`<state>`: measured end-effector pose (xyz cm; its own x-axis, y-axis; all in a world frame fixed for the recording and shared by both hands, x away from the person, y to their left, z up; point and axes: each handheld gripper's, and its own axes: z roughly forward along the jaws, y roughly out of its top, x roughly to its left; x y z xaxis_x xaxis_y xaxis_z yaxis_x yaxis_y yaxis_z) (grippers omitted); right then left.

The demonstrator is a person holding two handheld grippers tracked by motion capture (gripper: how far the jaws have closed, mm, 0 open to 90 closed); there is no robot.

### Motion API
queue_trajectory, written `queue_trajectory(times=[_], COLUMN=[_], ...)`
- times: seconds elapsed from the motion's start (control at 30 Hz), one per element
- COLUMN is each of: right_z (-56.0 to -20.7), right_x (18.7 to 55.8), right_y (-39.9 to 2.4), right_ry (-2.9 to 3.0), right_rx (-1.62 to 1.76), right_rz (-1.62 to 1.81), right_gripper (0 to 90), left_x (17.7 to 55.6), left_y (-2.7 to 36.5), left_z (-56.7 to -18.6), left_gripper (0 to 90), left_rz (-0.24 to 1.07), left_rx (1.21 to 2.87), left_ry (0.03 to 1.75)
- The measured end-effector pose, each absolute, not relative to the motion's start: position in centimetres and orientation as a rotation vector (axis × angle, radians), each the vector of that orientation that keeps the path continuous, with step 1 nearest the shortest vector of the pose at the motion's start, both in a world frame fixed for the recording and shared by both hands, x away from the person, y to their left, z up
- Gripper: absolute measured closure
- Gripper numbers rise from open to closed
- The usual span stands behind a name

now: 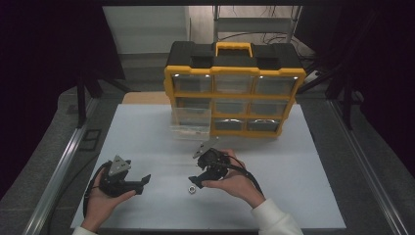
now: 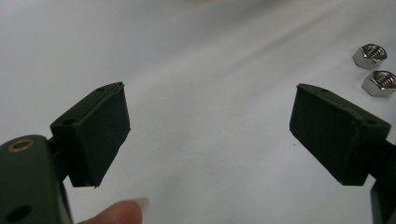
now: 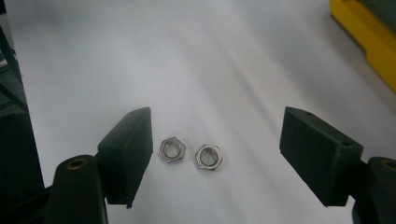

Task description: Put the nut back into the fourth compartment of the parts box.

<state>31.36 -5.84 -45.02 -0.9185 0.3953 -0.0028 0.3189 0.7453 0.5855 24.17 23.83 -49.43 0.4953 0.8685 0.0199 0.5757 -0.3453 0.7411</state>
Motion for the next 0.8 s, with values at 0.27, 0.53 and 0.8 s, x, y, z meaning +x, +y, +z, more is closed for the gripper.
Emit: queue_trajectory(times=[0.27, 0.53, 0.8], right_z=[-46.7, -48.2, -49.2], right_x=[31.5, 31.7, 31.7], right_y=[-5.4, -5.1, -4.8], right_ry=[2.844, 2.879, 2.903], right_rx=[0.575, 0.558, 0.531], right_rz=[0.810, 0.727, 0.671], right_gripper=[26.4, 27.2, 27.3], left_x=[24.2, 24.2, 24.2], left_y=[23.7, 23.7, 23.6], left_z=[-49.5, -49.6, -49.7], left_gripper=[12.9, 13.0, 13.2], left_rz=[0.546, 0.545, 0.541], left_rx=[2.062, 2.070, 2.082], left_ry=[1.182, 1.177, 1.178])
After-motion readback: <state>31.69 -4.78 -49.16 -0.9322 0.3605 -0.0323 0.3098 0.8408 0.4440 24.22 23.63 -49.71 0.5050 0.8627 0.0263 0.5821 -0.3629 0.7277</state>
